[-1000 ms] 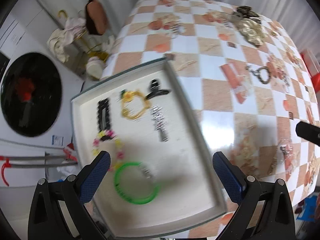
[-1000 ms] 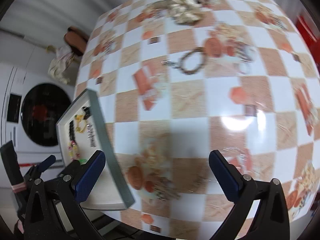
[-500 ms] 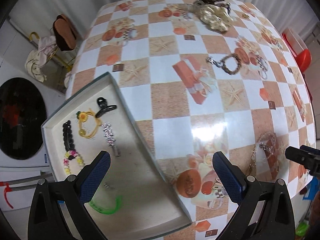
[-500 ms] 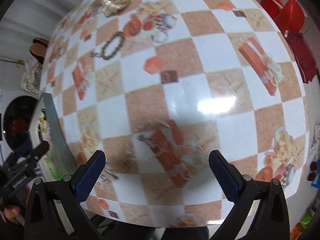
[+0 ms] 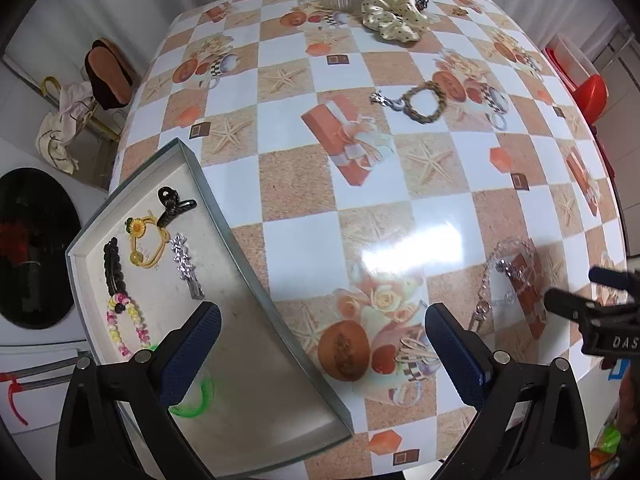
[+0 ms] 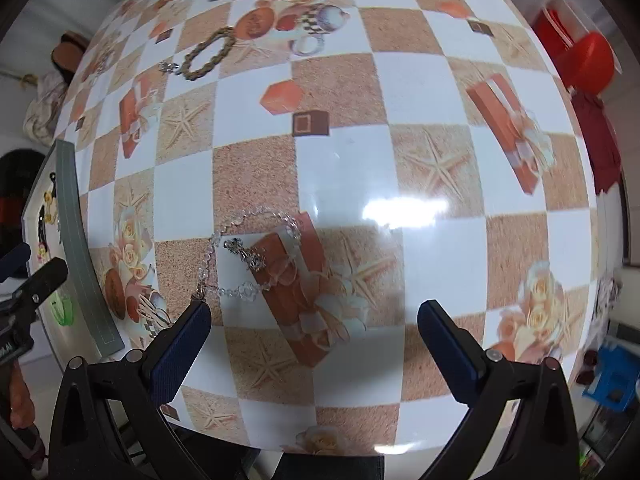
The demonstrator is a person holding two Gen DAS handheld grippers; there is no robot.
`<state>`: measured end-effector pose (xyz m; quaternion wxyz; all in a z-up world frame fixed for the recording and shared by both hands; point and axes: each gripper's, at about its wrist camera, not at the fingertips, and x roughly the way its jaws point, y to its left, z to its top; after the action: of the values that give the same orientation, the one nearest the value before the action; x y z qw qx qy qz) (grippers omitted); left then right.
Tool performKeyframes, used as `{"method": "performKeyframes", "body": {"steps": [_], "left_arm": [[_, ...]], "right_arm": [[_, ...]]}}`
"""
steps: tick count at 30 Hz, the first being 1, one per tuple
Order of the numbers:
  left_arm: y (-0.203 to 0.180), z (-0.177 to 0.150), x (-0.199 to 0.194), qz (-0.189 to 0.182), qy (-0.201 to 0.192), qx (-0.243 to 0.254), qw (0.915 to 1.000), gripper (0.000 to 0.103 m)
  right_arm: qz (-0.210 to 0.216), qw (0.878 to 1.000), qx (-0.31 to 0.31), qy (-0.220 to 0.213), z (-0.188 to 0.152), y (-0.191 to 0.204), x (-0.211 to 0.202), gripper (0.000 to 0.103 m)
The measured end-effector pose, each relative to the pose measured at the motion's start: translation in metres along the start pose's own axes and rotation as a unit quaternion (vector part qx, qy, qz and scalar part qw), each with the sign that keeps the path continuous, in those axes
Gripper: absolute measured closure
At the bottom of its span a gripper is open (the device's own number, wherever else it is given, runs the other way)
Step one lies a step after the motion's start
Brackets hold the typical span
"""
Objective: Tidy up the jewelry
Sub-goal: 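Move both open tools back over the jewelry on the table, then grasp the bunny-ear wooden clip with the left tool while the right tool grasps the silver charm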
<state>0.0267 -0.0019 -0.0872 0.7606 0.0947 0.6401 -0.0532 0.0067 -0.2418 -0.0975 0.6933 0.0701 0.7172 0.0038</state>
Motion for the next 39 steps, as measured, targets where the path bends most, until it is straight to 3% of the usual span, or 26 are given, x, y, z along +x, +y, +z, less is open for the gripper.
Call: {"method": "performKeyframes", "body": {"steps": [9, 14, 16, 19, 21, 23, 29, 32, 33, 39], "left_arm": [[-0.022, -0.027, 0.0, 0.017, 0.019, -0.103, 0.9944, 0.0], [-0.041, -0.047, 0.0, 0.011, 0.032, -0.148, 0.9884, 0.0], [-0.044, -0.051, 0.003, 0.011, 0.04, -0.16, 0.9863, 0.009], [-0.046, -0.058, 0.012, 0.008, 0.052, -0.182, 0.9819, 0.009], [-0.046, -0.059, 0.016, 0.003, 0.054, -0.189, 0.9805, 0.012], [-0.048, -0.06, 0.023, -0.002, 0.058, -0.191, 0.9798, 0.021], [-0.053, -0.059, 0.041, -0.02, 0.063, -0.203, 0.9769, 0.021], [-0.053, -0.06, 0.051, -0.023, 0.066, -0.211, 0.9749, 0.024], [-0.052, -0.061, 0.054, -0.024, 0.069, -0.215, 0.9739, 0.03], [-0.057, -0.063, 0.065, -0.016, 0.073, -0.216, 0.9734, 0.034]], "right_arm": [[0.016, 0.992, -0.128, 0.005, 0.026, 0.007, 0.001, 0.006], [0.037, 0.983, -0.176, 0.02, 0.031, 0.004, 0.002, 0.021], [0.041, 0.981, -0.188, 0.025, 0.031, 0.006, 0.003, 0.025], [0.052, 0.977, -0.204, 0.03, 0.029, 0.013, 0.004, 0.03], [0.058, 0.975, -0.212, 0.034, 0.031, 0.016, 0.008, 0.034], [0.063, 0.974, -0.215, 0.038, 0.033, 0.019, 0.013, 0.039], [0.07, 0.968, -0.238, 0.049, 0.034, 0.031, 0.025, 0.051], [0.075, 0.965, -0.247, 0.054, 0.036, 0.039, 0.031, 0.054], [0.077, 0.964, -0.249, 0.056, 0.036, 0.04, 0.033, 0.055], [0.074, 0.958, -0.274, 0.05, 0.037, 0.053, 0.036, 0.056]]}}
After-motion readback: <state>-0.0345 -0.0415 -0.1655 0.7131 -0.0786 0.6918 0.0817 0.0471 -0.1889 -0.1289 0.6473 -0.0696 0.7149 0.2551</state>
